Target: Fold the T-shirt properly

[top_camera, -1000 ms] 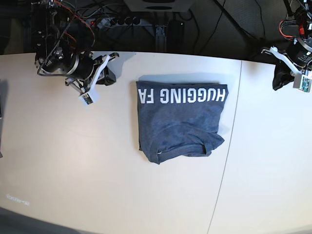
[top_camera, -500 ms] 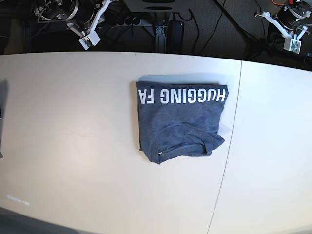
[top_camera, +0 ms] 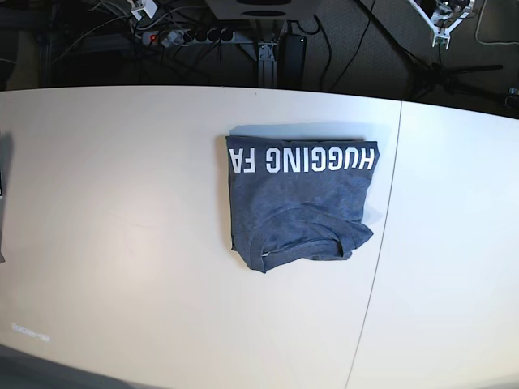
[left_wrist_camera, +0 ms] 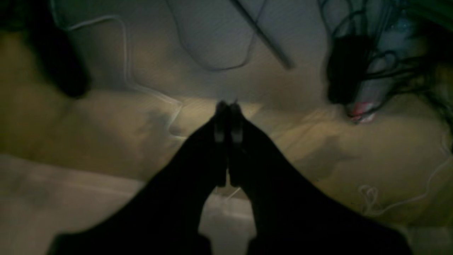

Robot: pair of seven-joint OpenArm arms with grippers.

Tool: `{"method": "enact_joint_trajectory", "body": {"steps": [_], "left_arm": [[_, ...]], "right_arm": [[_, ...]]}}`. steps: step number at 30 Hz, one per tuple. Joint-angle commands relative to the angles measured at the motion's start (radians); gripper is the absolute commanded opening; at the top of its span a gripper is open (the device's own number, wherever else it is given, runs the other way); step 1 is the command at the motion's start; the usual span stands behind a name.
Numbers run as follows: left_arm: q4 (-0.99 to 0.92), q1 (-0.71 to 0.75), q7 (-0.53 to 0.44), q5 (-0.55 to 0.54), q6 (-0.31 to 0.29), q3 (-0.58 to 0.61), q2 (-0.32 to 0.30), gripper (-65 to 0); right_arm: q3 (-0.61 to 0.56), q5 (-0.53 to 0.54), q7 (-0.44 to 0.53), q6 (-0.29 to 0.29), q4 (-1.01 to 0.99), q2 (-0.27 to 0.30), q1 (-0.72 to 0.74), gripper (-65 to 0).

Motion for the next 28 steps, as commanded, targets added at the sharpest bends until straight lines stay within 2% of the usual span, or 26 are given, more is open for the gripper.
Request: {"method": "enact_joint_trajectory", "body": {"steps": [1, 4, 8, 10, 11, 15, 17, 19, 22, 24, 28], "left_arm": [[-0.043, -0.038, -0.027, 0.014, 0.011, 0.024, -0.010, -65.0], [-0.223, -0.177, -0.063, 0.042, 0.011, 0.124, 0.003, -65.0], [-0.437, -0.344, -0.072, 0.042, 0.069, 0.241, 0.041, -65.0], [-0.494, -0.402, -0.095, 0.042, 0.070, 0.282, 0.055, -65.0], [-0.504, -0.423, -0.116, 0.038, 0.069, 0.297, 0.056, -65.0], [-0.496, -0.472, -0.134, 0.012, -0.009, 0.338, 0.068, -65.0], [-0.481, -0.488, -0.072, 0.011, -0.038, 0.362, 0.075, -65.0], [-0.465, -0.490, -0.023, 0.011, -0.039, 0.391, 0.077, -65.0], [-0.458, -0.484, -0.011, 0.005, -0.039, 0.419, 0.074, -65.0], [-0.457, -0.471, -0.006, -0.017, -0.039, 0.420, 0.069, -65.0], [-0.457, -0.444, -0.039, -0.059, -0.039, 0.420, 0.064, -65.0]], "right_arm": [[0.004, -0.004, 0.010, 0.035, -0.059, 0.010, 0.035, -65.0], [0.004, -0.045, 0.078, 0.034, -0.266, 0.010, 0.171, -65.0], [0.004, -0.047, 0.080, 0.034, -0.440, 0.009, 0.335, -65.0], [0.004, -0.047, 0.080, 0.032, -0.476, 0.008, 0.385, -65.0], [0.004, -0.047, 0.081, 0.022, -0.482, 0.006, 0.404, -65.0], [0.005, -0.047, 0.066, -0.003, -0.480, 0.004, 0.484, -65.0], [0.005, -0.046, -0.012, -0.003, -0.479, 0.003, 0.513, -65.0], [0.005, -0.055, -0.093, -0.002, -0.478, -0.005, 0.524, -65.0], [0.004, -0.051, -0.173, -0.002, -0.477, -0.019, 0.523, -65.0], [0.004, -0.050, -0.175, -0.002, -0.477, -0.030, 0.509, -65.0], [0.004, -0.050, -0.088, -0.002, -0.477, -0.035, 0.491, -65.0]]}}
